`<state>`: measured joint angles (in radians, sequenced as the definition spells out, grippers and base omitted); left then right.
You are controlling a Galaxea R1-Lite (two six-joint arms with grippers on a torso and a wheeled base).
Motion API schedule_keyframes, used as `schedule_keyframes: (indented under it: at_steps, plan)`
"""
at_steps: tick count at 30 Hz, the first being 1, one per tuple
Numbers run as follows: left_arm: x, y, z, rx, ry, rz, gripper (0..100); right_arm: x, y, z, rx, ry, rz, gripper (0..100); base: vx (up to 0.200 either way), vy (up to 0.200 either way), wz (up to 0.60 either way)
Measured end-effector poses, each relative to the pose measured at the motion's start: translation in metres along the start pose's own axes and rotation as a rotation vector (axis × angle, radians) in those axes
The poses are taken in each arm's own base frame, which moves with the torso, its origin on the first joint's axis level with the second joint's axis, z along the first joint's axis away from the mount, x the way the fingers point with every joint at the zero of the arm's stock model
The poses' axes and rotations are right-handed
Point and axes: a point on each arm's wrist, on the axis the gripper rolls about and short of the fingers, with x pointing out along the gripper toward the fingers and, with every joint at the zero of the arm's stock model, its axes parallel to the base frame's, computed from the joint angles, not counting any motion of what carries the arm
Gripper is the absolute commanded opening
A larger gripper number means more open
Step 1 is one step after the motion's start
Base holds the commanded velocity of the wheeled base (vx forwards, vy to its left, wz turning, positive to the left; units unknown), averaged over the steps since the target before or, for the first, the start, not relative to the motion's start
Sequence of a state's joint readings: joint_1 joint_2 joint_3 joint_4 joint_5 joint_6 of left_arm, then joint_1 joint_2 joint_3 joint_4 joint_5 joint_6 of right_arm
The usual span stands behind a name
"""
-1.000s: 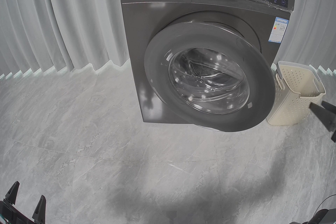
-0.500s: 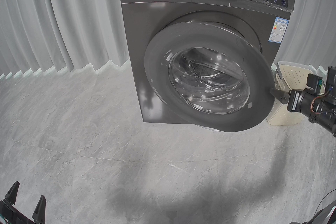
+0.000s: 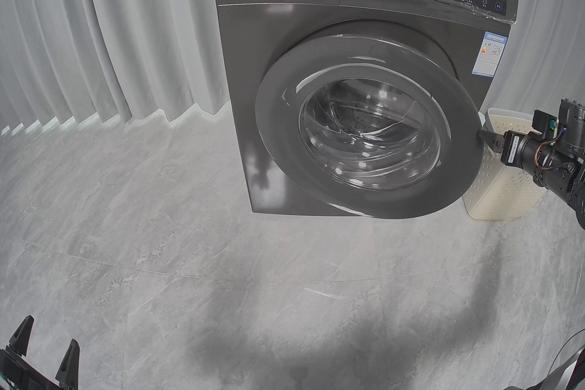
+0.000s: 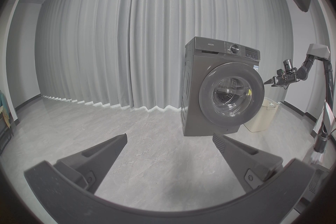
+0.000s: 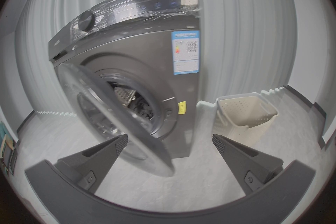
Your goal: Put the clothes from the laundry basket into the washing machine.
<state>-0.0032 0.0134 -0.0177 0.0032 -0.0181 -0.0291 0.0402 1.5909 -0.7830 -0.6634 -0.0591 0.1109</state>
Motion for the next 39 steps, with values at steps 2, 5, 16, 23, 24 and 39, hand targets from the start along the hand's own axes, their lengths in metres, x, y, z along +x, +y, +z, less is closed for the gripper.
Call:
schedule_keyframes:
  at_steps: [2, 5, 16, 23, 24, 39]
  plan:
    - [0.0, 0.0, 0.0, 0.0, 0.0, -0.001, 100, 0.001, -0.009, 0.002, -0.001, -0.015, -0.026, 100, 0.0, -0.2, 0.0]
    - [0.0, 0.0, 0.0, 0.0, 0.0, 0.0, 100, 0.001, -0.017, 0.004, -0.002, -0.026, -0.048, 100, 0.0, -0.2, 0.0]
    - [0.0, 0.0, 0.0, 0.007, 0.001, 0.0, 100, -0.021, 0.004, -0.027, -0.064, 0.081, 0.113, 100, 0.0, 0.0, 0.0]
    - [0.0, 0.0, 0.0, 0.006, 0.001, -0.001, 100, -0.038, 0.03, -0.051, -0.107, 0.156, 0.292, 100, 0.171, 0.0, 0.0]
    - [0.0, 0.0, 0.0, 0.006, 0.001, -0.001, 100, -0.04, 0.033, -0.053, -0.109, 0.161, 0.308, 100, 0.2, 0.0, 0.0]
    - [0.0, 0.0, 0.0, 0.004, 0.002, -0.002, 100, -0.038, 0.052, -0.05, -0.115, 0.148, 0.377, 100, 0.08, 0.0, 0.0]
